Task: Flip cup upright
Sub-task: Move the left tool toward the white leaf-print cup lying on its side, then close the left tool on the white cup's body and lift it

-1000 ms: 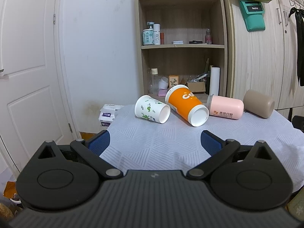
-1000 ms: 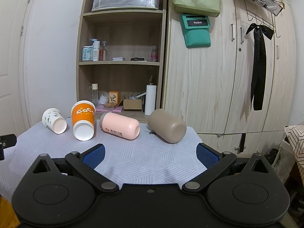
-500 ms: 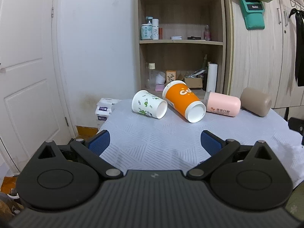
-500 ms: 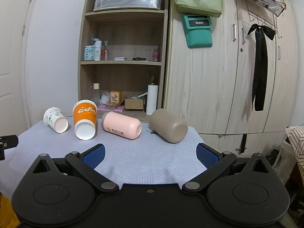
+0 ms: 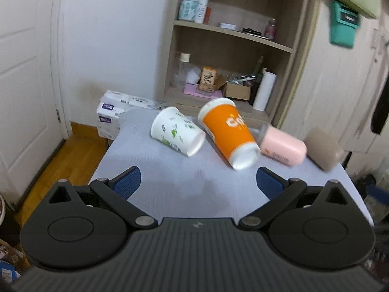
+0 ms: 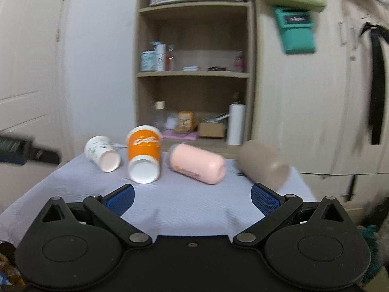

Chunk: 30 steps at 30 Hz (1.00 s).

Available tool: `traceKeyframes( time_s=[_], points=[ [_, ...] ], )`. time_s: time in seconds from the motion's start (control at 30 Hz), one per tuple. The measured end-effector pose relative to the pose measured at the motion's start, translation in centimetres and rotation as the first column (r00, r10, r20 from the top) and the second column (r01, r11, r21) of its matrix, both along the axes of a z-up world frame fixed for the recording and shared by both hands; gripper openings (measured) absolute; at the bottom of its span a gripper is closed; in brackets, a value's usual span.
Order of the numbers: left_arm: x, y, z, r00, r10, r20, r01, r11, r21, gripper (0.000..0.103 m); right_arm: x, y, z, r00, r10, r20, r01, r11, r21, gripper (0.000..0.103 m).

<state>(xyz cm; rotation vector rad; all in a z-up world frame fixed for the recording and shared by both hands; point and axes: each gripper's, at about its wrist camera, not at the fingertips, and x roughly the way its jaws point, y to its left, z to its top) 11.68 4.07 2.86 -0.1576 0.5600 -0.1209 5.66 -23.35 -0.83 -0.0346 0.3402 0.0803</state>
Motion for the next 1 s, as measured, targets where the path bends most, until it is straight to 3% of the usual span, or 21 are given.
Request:
traceKeyframes(
  time_s=[0.17, 0.23, 0.37, 0.73, 0.83, 0.9, 1.0],
  points=[
    [5.9, 1.3, -1.1, 0.993, 0.061, -0.106, -0.074, 0.99, -0.121, 0.1, 2.9, 0.7, -0.3, 0.999, 0.041, -0.029, -0.041, 0.999, -0.004, 0.103],
    [8.6, 2.0, -2.2, 0.982, 0.077, -0.174, -0.112, 0.973, -0.202, 0.099, 4.0, 0.9, -0.4, 0.997, 0.056, -0.044, -0.057, 0.998, -0.008, 0.103],
    [12.0, 2.7, -3.8, 0.968, 0.116, -0.225, -0.179, 0.941, -0.286, 0.097, 5.9, 1.3, 0.1, 0.989, 0.122, -0.083, -0.124, 0.992, -0.018, 0.103],
    [17.3, 2.9, -5.1, 0.944, 0.18, -0.276, -0.263, 0.916, -0.302, 0.097, 10.4, 2.6, 1.7, 0.952, 0.267, -0.151, -0.278, 0.959, -0.06, 0.103],
    [17.7, 3.1, -5.6, 0.94, 0.174, -0.293, -0.268, 0.909, -0.32, 0.093, 11.2, 3.1, 2.0, 0.943, 0.294, -0.157, -0.307, 0.95, -0.065, 0.103],
    [18.1, 3.2, -6.0, 0.936, 0.172, -0.306, -0.273, 0.905, -0.325, 0.083, 11.3, 3.3, 2.1, 0.94, 0.301, -0.16, -0.315, 0.947, -0.069, 0.103],
    [18.3, 3.7, -6.8, 0.927, 0.189, -0.323, -0.304, 0.884, -0.356, 0.075, 11.2, 3.6, 2.0, 0.936, 0.314, -0.161, -0.328, 0.942, -0.074, 0.103]
  ],
)
